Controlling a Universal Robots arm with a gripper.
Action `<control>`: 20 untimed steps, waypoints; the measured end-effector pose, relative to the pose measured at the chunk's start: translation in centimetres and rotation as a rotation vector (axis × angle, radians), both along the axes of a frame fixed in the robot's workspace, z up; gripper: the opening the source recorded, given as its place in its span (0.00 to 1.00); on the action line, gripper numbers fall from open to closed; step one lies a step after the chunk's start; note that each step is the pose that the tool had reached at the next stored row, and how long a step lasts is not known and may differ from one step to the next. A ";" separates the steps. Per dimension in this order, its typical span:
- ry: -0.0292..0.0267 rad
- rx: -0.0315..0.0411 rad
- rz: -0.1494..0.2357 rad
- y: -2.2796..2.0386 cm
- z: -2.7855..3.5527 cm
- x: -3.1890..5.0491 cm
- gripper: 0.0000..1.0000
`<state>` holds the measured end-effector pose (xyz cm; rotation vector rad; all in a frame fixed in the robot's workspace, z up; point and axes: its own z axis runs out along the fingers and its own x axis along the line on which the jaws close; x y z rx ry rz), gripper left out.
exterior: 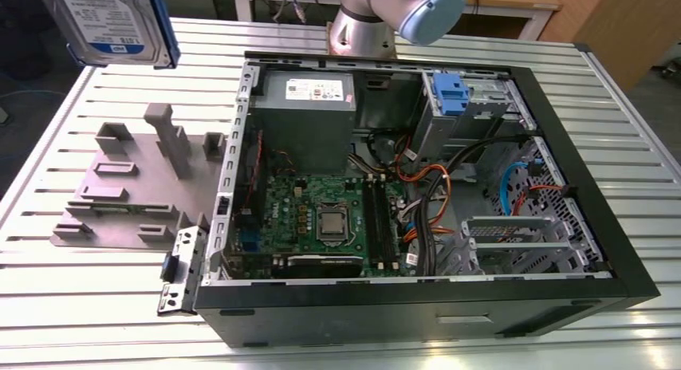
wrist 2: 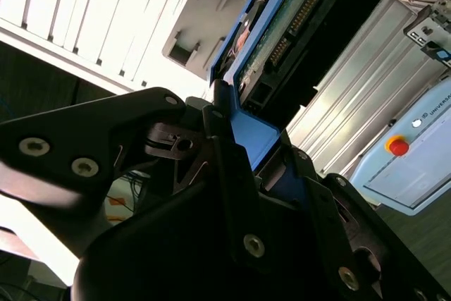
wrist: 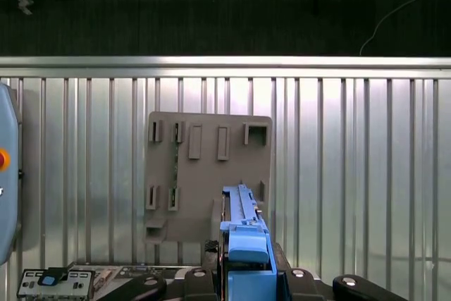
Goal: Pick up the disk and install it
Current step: 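Pick up the disk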
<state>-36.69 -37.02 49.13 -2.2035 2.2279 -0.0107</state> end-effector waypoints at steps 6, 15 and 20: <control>-0.0004 -0.0001 0.000 0.00 -0.03 0.77 0.36; -0.0013 0.0000 0.000 0.00 -0.07 1.79 0.36; -0.0021 0.0000 0.000 0.00 -0.09 2.35 0.36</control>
